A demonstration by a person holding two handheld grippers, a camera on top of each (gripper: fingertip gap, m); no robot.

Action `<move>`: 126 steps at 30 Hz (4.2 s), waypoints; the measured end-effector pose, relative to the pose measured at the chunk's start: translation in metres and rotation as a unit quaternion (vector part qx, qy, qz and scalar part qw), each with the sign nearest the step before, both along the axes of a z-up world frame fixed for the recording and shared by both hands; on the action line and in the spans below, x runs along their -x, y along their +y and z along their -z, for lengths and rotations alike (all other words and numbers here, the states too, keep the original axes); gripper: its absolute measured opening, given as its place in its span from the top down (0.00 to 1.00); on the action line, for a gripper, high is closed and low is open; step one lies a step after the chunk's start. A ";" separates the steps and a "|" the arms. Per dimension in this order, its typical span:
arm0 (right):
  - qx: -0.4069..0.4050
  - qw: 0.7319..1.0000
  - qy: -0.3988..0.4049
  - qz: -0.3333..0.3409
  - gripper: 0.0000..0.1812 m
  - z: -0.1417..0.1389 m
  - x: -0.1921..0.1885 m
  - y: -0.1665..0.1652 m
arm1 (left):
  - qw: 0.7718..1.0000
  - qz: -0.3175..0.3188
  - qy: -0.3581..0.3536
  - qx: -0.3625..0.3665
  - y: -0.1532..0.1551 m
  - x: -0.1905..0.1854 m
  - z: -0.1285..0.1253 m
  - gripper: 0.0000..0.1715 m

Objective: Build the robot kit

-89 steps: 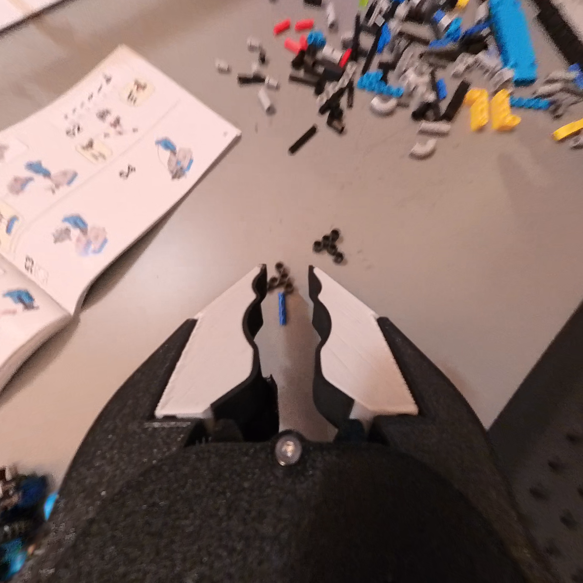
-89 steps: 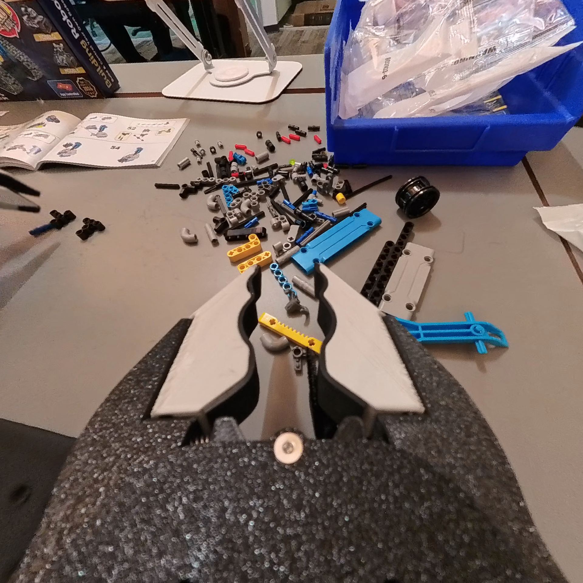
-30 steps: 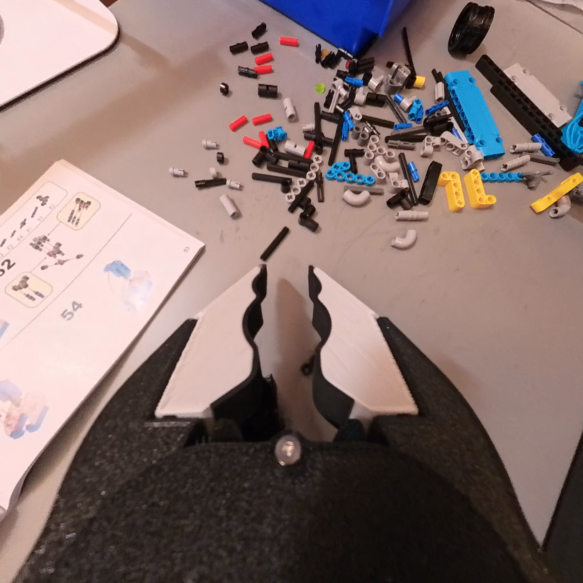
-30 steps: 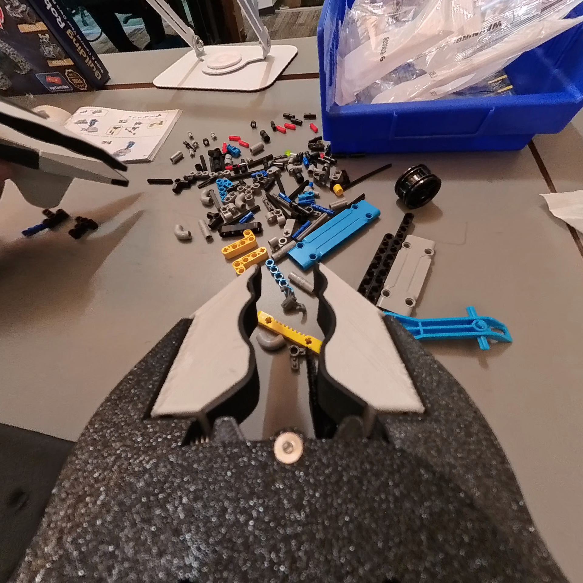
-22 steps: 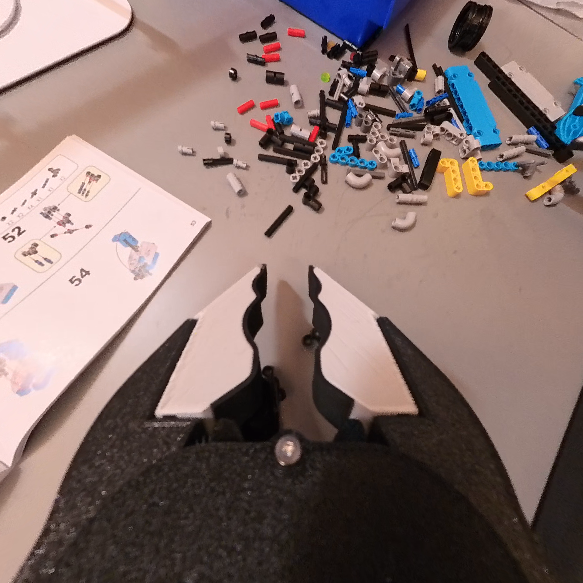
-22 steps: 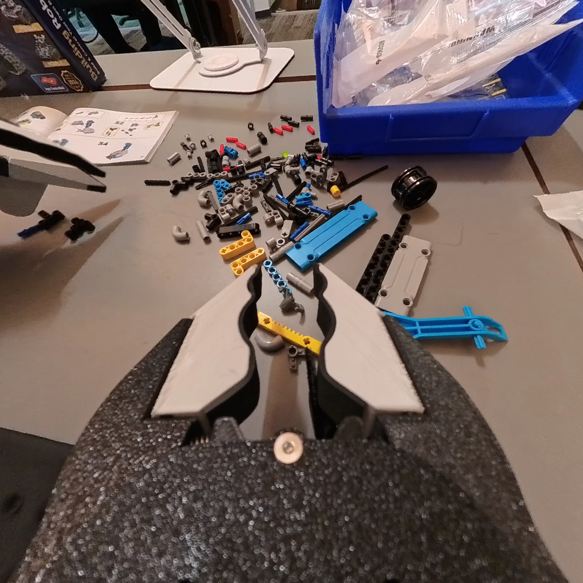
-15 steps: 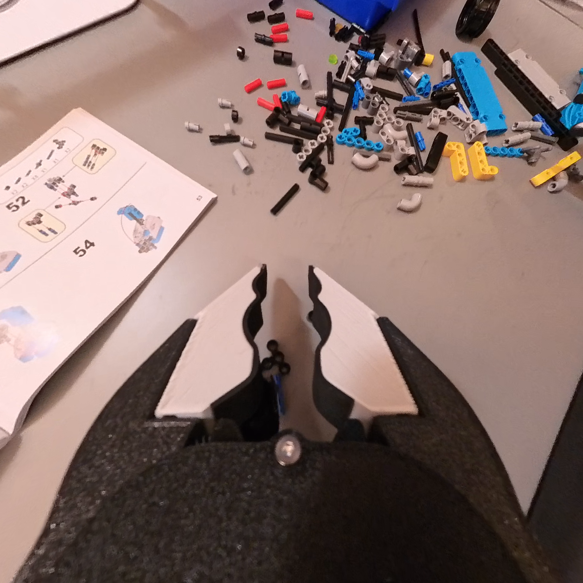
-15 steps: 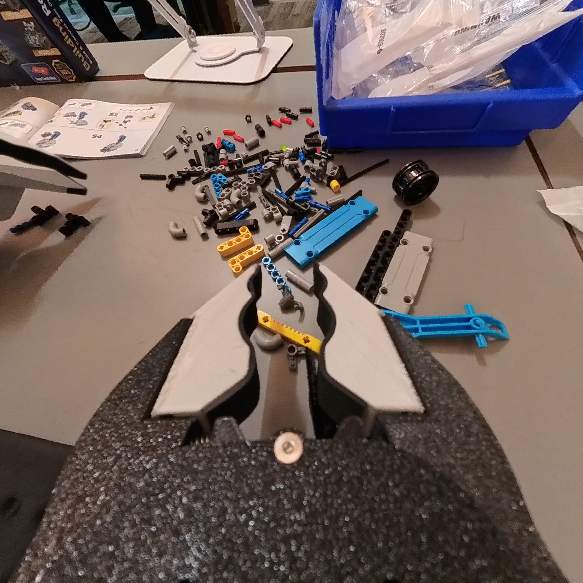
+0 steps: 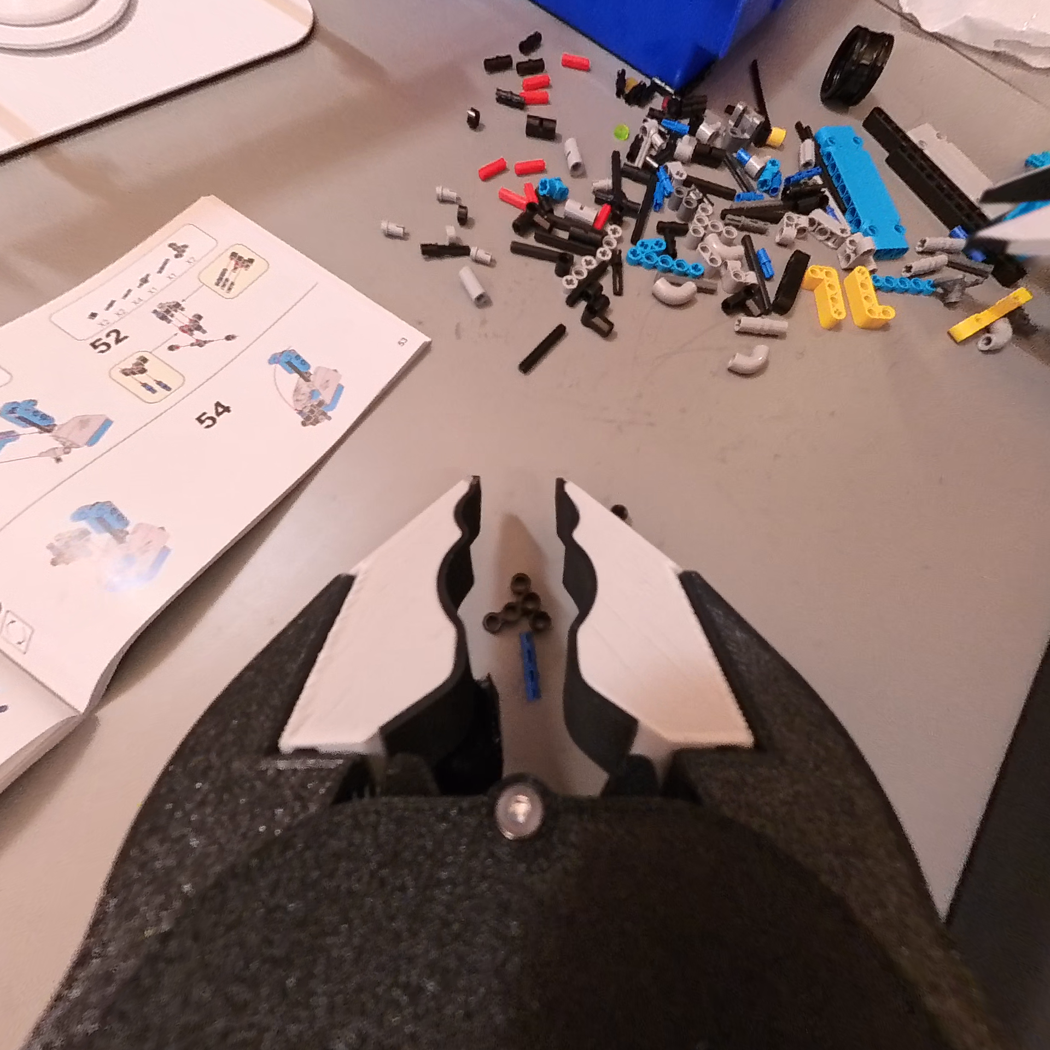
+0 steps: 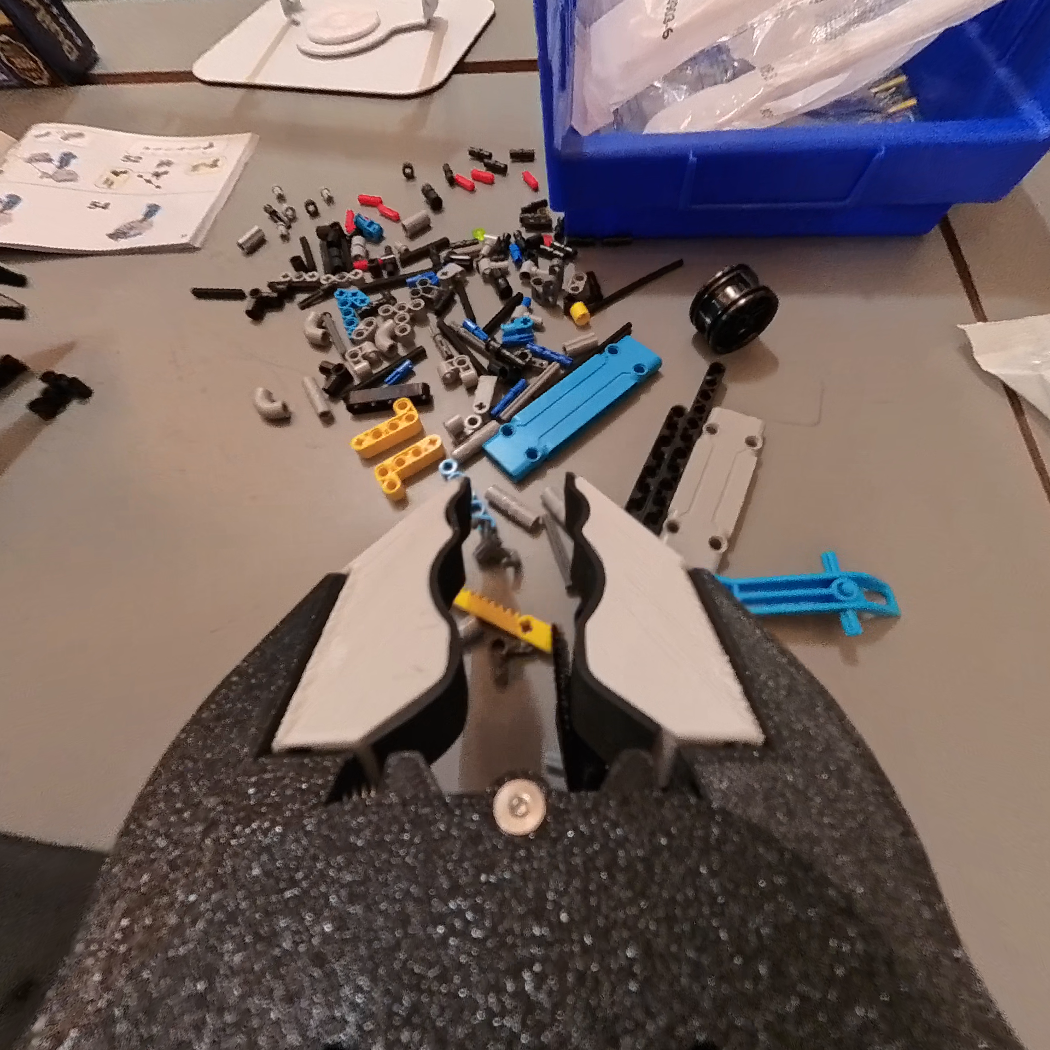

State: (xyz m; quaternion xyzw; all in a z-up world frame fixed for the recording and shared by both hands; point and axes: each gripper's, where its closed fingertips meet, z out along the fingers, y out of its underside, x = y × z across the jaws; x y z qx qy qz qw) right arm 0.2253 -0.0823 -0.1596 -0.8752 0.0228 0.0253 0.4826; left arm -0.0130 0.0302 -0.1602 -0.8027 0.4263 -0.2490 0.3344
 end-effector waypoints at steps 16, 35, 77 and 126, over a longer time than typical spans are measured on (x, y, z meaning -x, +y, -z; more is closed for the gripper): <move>0.093 0.986 -0.093 -0.103 0.85 0.009 0.063 0.055 | 1.000 0.010 0.006 -0.015 -0.004 -0.001 -0.003 0.85; 0.154 0.983 -0.002 -0.098 0.88 0.023 0.032 0.059 | 1.000 0.014 0.015 -0.020 -0.006 0.000 -0.003 0.85; 0.132 0.989 -0.001 -0.062 0.90 0.000 0.001 0.055 | 0.999 0.017 0.029 -0.034 -0.006 0.001 -0.001 0.85; 0.163 0.983 -0.051 -0.072 0.91 0.015 0.002 0.066 | 0.998 0.018 0.036 -0.045 -0.005 0.002 -0.002 0.85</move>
